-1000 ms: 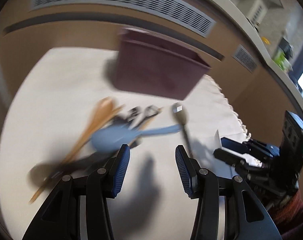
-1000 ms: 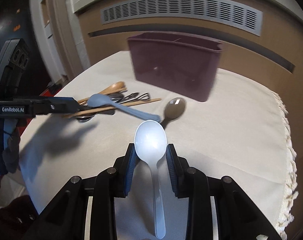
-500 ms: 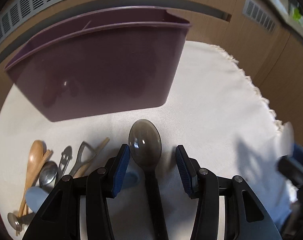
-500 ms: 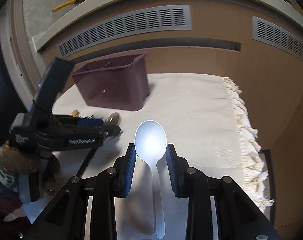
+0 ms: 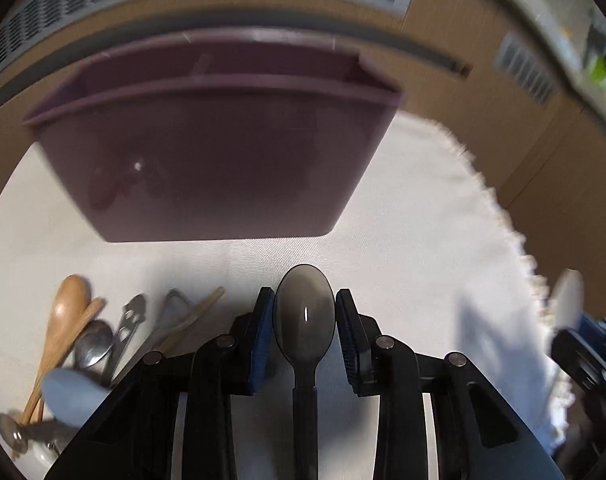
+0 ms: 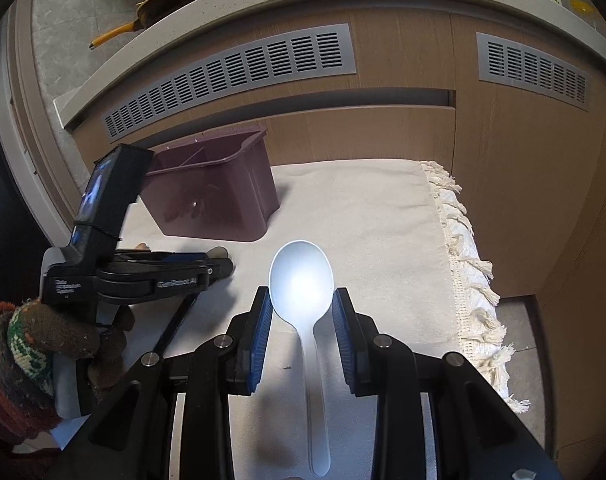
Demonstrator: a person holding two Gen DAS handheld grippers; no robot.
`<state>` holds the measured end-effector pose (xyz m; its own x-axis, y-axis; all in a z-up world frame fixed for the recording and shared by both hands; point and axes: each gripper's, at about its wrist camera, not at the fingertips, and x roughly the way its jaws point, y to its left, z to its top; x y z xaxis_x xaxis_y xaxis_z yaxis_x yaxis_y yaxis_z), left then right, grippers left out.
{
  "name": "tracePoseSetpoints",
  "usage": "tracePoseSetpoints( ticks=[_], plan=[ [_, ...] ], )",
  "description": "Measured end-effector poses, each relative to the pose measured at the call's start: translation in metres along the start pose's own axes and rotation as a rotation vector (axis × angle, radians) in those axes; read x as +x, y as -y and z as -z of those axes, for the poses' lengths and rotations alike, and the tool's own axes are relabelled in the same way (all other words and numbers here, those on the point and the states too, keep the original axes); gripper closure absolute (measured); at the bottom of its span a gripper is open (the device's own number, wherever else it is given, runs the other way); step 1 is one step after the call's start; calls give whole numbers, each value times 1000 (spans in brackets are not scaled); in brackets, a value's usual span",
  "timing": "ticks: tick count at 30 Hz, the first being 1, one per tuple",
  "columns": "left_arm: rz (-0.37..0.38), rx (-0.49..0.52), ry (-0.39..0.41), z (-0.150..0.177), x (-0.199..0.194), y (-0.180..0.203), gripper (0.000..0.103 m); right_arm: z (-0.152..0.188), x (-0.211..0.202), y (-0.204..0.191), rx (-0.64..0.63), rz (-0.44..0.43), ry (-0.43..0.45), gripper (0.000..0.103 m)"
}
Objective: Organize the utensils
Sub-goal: 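Carry the white spoon into the maroon holder and open the right gripper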
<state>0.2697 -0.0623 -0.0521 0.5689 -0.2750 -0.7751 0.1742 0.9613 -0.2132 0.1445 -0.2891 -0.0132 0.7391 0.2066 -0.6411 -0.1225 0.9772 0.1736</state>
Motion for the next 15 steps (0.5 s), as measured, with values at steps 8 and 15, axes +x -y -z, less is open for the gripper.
tracePoseSetpoints(
  ticks=[8,15],
  plan=[
    [57,34,300,-5,-108,-19,72,-8,-3,-23,1,-48,51,74],
    [111,62,722,-95,-215,-34,88,-117,-55,-64,-95,-124,388,74]
  ],
)
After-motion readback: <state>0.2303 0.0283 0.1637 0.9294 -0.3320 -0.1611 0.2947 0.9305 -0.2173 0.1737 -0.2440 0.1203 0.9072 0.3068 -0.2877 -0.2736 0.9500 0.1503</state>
